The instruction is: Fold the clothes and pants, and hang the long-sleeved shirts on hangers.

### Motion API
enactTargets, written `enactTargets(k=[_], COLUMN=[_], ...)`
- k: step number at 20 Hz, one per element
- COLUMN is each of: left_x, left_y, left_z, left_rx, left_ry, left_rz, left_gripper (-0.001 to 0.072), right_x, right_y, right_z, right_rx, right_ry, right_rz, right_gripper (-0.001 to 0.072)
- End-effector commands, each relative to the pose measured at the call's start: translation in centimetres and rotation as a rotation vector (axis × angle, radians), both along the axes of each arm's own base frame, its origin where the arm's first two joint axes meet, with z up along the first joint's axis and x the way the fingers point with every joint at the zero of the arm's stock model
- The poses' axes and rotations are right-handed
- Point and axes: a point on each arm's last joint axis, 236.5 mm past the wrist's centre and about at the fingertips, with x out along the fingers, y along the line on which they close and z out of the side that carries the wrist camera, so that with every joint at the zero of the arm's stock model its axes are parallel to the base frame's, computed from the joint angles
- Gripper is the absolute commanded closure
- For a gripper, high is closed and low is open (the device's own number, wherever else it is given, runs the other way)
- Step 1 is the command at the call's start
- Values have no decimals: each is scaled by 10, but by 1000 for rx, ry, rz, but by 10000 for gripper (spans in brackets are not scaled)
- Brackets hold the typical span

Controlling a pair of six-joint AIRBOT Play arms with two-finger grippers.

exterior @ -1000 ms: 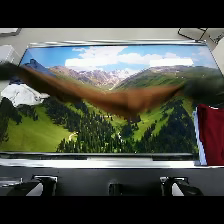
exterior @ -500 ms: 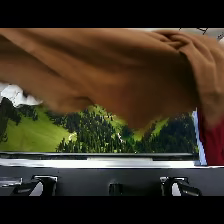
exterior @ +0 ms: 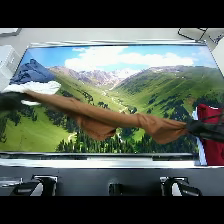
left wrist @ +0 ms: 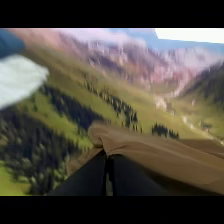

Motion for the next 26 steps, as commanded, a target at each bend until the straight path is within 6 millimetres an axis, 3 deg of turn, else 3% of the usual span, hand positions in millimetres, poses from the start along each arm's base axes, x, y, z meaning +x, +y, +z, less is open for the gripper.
enactTargets(k=[1, 3, 6, 9, 12, 13, 14, 15, 16, 18, 20, 21, 23, 24, 26], left_x=[5, 6, 10, 11, 6, 5, 4, 4, 3, 1, -3, -4, -4, -4, -4], left_y=[-21, -22, -30, -47, -61, -64, -65, -66, -66, -66, -67, -67, -68, -68, -68], left_z=[-108, -143, -178, -206, -229, -230, -230, -228, -226, -224, -225, -226, -226, -226, -226], left_rx=[-55, -60, -116, -186, -181, -177, -176, -176, -174, -167, -167, -168, -169, -168, -169], left_ry=[133, 232, 345, 439, 510, 516, 515, 511, 509, 510, 525, 529, 532, 533, 532], left_rz=[-21, -18, -14, -19, -50, -59, -64, -67, -70, -78, -85, -86, -87, -87, -87], left_gripper=[687, 687, 687, 686, 686, 686, 686, 686, 686, 686, 686, 686, 686, 686, 686], right_x=[12, 28, 65, 98, 107, 106, 104, 102, 97, 73, 32, 13, -15, -18, -4], right_y=[-6, -15, -16, 8, 34, 38, 39, 40, 35, 1, -32, -37, -25, -12, 17], right_z=[-55, -59, -73, -95, -121, -125, -123, -117, -107, -96, -98, -104, -128, -139, -154], right_rx=[16, 2, 73, 292, 477, 500, 506, 496, 476, 417, 410, 431, 488, 534, 673], right_ry=[43, 47, 13, -5, 73, 95, 105, 115, 134, 223, 350, 407, 487, 484, 390], right_rz=[-32, -38, -99, -229, -305, -310, -297, -233, -167, -150, -215, -246, -279, -292, -327], right_gripper=[676, 676, 676, 676, 667, 462, 115, 13, -5, -4, 6, 19, 21, 22, 35])
